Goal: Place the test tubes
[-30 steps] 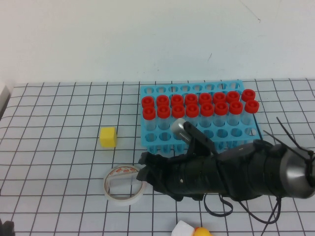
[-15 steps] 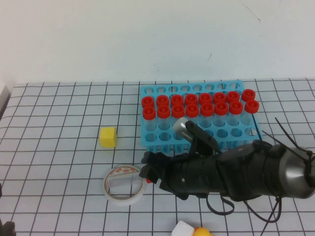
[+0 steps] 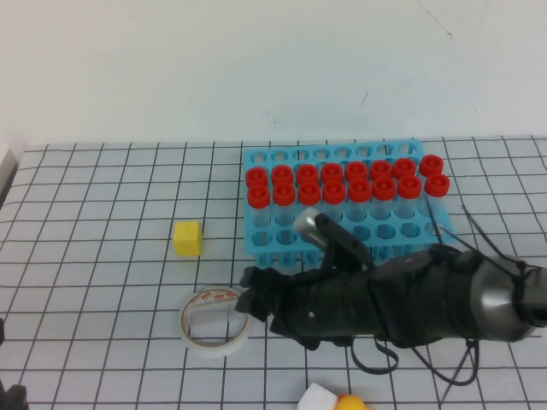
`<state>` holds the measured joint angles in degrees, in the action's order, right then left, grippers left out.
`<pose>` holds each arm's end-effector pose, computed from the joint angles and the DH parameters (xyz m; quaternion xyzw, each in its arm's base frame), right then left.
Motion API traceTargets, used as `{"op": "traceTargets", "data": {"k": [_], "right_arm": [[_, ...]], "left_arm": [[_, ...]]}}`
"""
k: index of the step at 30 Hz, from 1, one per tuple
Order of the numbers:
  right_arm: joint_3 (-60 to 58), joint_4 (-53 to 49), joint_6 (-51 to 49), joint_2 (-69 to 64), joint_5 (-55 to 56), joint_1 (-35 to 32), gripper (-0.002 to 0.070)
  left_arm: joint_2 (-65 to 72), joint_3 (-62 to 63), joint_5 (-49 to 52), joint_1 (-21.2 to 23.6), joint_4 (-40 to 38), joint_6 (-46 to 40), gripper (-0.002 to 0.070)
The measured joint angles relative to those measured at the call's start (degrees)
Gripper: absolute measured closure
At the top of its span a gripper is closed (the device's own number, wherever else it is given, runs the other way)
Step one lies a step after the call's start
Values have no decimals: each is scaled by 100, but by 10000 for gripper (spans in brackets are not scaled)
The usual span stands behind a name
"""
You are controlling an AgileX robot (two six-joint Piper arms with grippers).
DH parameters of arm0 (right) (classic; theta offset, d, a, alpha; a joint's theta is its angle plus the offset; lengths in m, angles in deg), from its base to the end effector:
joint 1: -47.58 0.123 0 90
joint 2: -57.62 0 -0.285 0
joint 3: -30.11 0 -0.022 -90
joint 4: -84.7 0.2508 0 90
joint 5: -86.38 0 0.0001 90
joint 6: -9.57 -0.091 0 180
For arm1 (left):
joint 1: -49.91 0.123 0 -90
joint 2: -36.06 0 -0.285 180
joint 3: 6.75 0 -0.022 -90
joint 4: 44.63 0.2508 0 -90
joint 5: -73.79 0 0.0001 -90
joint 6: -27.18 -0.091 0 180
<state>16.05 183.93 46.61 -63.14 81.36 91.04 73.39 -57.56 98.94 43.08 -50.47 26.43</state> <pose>0.2880 0.2839 0.1438 0.1333 0.9101 0.3351 0.2040 0.1056 -0.0166 0.2901 0.0286 0.8341 -0.0725 0.5460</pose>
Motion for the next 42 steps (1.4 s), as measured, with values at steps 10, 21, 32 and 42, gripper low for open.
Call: {"op": "traceTargets", "data": {"k": [10,21,32,42], "right_arm": [[236,0,23,-279,-157,28,216],[266,10,92,-279,204,28,251],[284,10,101,-378,78,28,322],[298,30,227,-365,78,28,341]], "left_arm": [[0,0,35,0,-11,0,676],[0,0,39,0,-11,0,676],[0,0,39,0,-11,0,676],[0,0,60,0,-11,0,676]]}}
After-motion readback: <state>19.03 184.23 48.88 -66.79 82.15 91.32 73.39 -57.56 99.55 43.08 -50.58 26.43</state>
